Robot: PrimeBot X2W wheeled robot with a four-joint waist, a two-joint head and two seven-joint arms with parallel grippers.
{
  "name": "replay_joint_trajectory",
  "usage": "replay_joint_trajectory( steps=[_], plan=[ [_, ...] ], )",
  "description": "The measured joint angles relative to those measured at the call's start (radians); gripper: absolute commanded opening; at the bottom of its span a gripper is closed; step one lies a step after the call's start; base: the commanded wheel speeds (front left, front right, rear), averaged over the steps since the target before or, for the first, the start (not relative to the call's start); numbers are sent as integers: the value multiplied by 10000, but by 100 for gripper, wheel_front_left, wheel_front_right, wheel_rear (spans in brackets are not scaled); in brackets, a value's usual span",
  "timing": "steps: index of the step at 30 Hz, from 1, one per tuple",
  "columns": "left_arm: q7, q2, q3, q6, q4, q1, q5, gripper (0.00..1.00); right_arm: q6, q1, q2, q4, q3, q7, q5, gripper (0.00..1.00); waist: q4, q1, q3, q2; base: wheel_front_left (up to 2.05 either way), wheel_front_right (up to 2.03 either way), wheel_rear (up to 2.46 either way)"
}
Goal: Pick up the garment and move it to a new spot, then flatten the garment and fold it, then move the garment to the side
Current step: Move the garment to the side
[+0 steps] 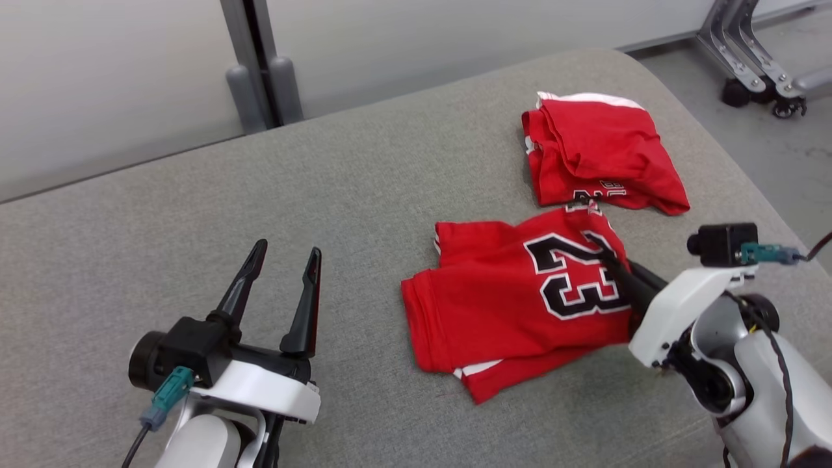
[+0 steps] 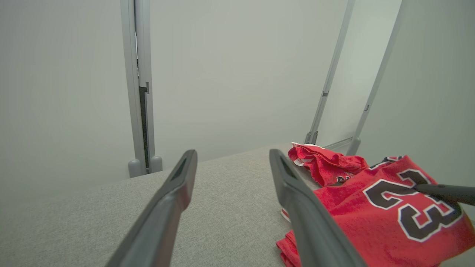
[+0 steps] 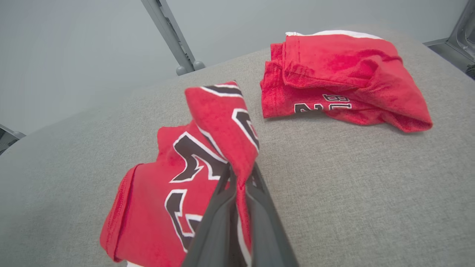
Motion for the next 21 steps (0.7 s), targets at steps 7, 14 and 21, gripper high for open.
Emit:
replay_joint_trajectory(
  steps=[7,14,21],
  plan=[
    [188,247,8,29,-71,-492,159,100,0,-1720,-548,155,780,-355,324,0,-86,0,850,0,0,0,0],
    [268,244,-203,27,-27,-1045,393,100,2,-3971,-1511,986,1494,-516,1095,0,157,0,1828,0,0,0,0],
    [263,171,-391,31,94,-1467,535,100,2,-5386,-2986,2284,1942,-477,1473,0,593,0,2632,0,0,0,0]
  ],
)
